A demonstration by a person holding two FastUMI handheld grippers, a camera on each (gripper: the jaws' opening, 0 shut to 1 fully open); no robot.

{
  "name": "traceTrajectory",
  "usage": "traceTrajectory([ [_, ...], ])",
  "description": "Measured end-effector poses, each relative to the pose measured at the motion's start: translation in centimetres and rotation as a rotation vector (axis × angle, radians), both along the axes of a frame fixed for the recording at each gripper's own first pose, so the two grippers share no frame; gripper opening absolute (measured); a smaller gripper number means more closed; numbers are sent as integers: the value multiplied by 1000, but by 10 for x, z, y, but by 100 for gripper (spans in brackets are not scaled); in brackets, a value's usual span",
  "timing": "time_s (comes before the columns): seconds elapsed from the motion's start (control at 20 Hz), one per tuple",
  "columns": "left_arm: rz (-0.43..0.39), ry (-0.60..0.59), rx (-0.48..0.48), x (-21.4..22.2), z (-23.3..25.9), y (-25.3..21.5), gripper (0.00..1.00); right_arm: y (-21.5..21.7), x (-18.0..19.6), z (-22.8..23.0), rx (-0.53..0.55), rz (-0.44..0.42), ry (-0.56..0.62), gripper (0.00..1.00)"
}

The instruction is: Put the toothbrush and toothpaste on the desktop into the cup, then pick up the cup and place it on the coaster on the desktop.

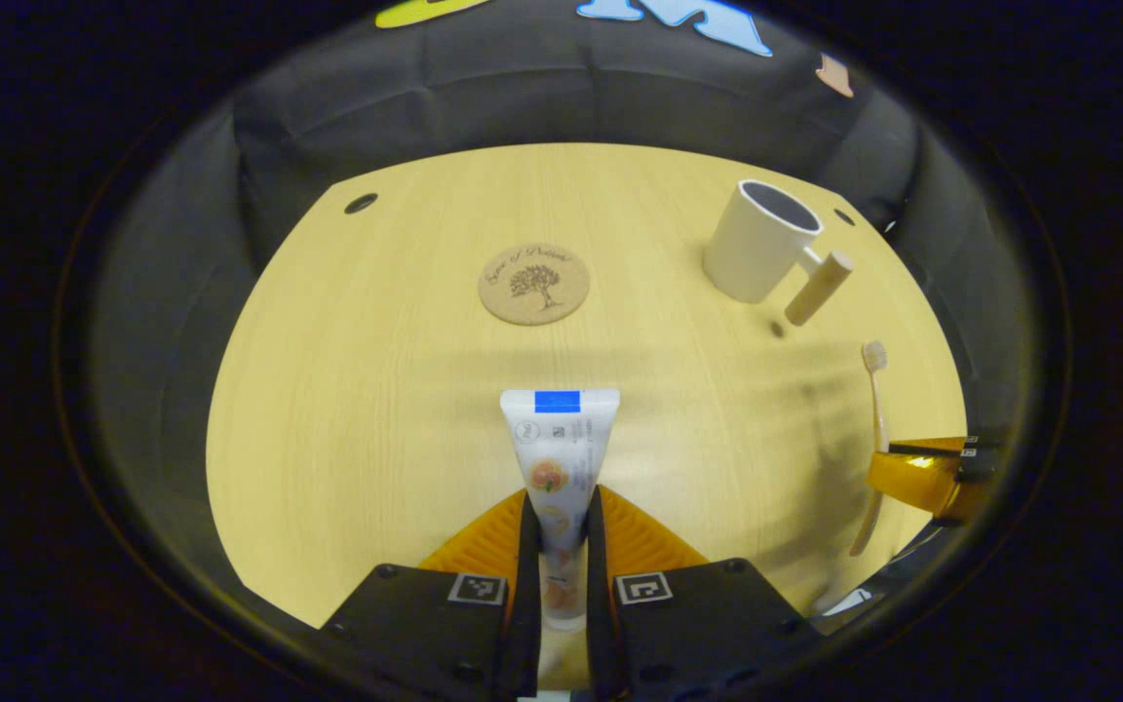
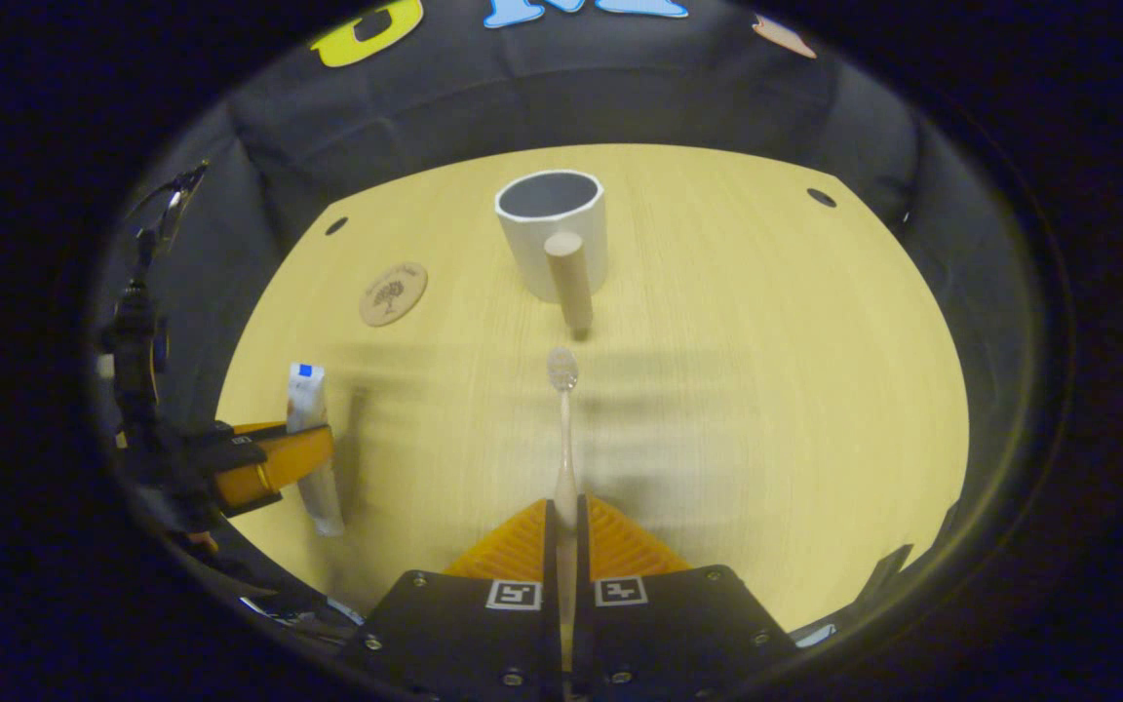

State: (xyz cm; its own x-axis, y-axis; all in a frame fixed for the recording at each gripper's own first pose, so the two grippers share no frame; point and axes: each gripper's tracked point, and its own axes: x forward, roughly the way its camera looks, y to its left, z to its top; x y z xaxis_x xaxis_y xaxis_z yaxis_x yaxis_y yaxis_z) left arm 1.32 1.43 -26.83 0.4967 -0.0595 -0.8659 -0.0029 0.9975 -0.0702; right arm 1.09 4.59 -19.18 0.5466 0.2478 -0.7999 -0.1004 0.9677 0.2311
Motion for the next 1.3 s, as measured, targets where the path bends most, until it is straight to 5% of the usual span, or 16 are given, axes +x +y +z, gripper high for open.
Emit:
traceTrajectory([
  [0.7,45,-317,-36,72,78,-26,27,8,80,99,121,58,-392,5],
  [1.3,185,-540,-78,111,133,-23,27,2,183,171,194,56,-747,5],
])
